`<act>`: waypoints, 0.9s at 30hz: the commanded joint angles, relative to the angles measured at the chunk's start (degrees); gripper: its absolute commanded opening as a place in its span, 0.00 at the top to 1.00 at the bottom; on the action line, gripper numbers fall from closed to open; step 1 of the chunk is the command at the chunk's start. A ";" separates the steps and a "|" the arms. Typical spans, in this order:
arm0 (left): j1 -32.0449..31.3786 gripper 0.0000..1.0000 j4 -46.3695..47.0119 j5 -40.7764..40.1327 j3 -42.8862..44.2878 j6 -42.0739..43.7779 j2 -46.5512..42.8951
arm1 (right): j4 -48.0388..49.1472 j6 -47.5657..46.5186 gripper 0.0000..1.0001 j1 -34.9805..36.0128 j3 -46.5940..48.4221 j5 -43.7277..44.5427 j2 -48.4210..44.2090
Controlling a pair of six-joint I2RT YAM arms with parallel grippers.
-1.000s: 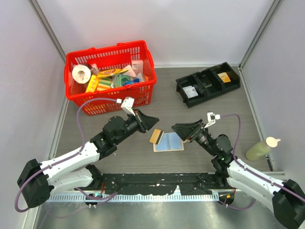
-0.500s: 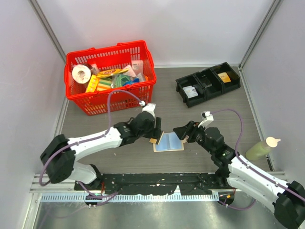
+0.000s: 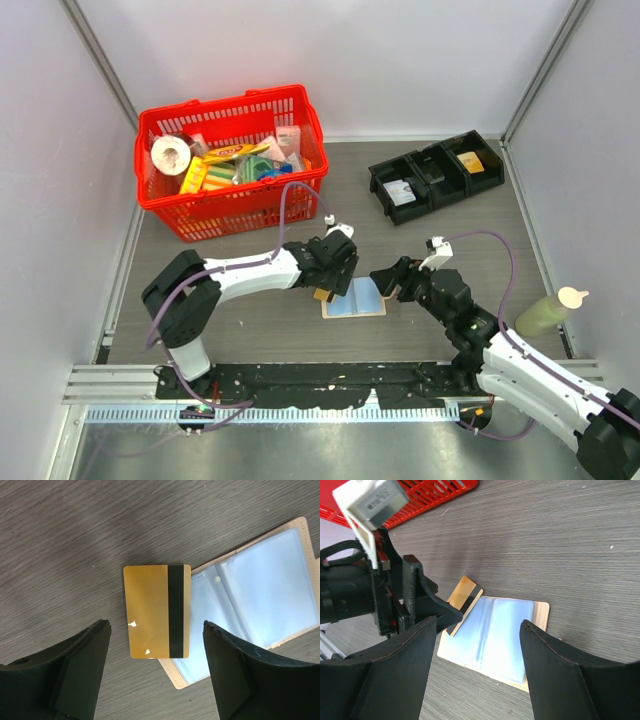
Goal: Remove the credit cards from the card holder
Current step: Pick up the credit card from the card holder.
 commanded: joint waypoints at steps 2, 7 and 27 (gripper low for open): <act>0.09 0.21 -3.39 0.77 3.84 1.80 3.23 | 0.02 -1.09 0.28 0.23 0.52 2.17 -1.03; 0.09 0.20 -4.53 2.61 5.68 2.07 5.95 | 0.02 -1.00 0.29 0.32 0.44 2.17 -1.38; 0.27 0.42 -12.53 2.53 7.79 -0.57 9.22 | -0.69 -0.82 0.29 0.23 0.00 2.70 -4.10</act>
